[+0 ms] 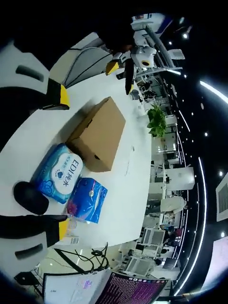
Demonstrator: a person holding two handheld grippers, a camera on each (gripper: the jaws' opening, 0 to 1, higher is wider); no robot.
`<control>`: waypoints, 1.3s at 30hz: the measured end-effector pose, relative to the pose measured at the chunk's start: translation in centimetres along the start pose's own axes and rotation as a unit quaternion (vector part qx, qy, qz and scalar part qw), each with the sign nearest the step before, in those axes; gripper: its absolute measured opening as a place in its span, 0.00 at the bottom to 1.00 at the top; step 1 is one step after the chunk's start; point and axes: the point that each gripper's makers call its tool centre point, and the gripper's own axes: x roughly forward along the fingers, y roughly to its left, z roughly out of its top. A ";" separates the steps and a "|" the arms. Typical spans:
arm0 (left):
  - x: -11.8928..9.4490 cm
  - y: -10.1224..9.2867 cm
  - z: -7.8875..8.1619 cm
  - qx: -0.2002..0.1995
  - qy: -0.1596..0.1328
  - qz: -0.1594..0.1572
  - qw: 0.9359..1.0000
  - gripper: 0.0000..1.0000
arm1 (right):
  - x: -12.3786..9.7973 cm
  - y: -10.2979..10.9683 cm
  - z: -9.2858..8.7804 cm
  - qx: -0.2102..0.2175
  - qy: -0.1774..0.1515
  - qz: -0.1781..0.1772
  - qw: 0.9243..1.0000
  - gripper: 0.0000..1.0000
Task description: Operate the shoe box by opening the lid, removing the specified soft item, and placing it in the target area until the item is outside and the box remains undamaged.
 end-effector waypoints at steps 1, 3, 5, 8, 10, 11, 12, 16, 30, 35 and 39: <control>0.2 -0.2 0.0 -0.002 0.004 -0.003 1.000 0.98 | 0.0 -0.1 -0.1 0.001 0.001 0.000 1.000 0.91; 0.6 -0.6 0.0 -0.002 0.011 -0.008 1.000 0.99 | 0.1 -0.2 -0.3 0.010 0.004 -0.003 1.000 0.91; 0.8 -0.7 0.1 -0.001 0.015 -0.008 1.000 0.98 | 0.2 -0.4 -0.5 0.016 0.001 -0.003 1.000 0.91; 1.1 -0.7 0.4 0.001 0.011 -0.006 1.000 0.97 | 0.3 -0.4 -0.8 0.024 0.007 0.000 1.000 0.91; 1.3 -0.7 0.6 0.001 0.013 -0.005 1.000 0.98 | 0.3 -0.5 -0.8 0.023 0.008 0.000 1.000 0.90; 1.4 -0.7 0.4 -0.002 0.019 -0.003 1.000 0.98 | 0.4 -0.7 -0.8 0.024 0.007 -0.001 1.000 0.90; 1.4 -0.7 0.4 -0.002 0.019 -0.003 1.000 0.98 | 0.5 -0.8 -0.8 0.026 0.006 0.001 1.000 0.90; 1.5 -0.8 0.4 0.003 0.021 -0.002 1.000 0.98 | 0.6 -1.1 -0.5 0.029 0.002 0.003 1.000 0.90; 2.2 -2.0 -0.4 -0.004 0.043 0.000 0.999 0.98 | 1.1 -1.2 -1.5 0.035 0.008 0.023 0.999 0.89; 2.4 -2.5 -0.1 0.002 0.042 0.000 0.999 0.99 | 0.7 -1.4 -2.0 0.037 0.007 0.025 0.999 0.87; 2.5 -2.8 -0.1 -0.004 0.046 0.002 0.999 0.99 | 0.4 -1.5 -2.3 0.038 0.009 0.029 0.999 0.87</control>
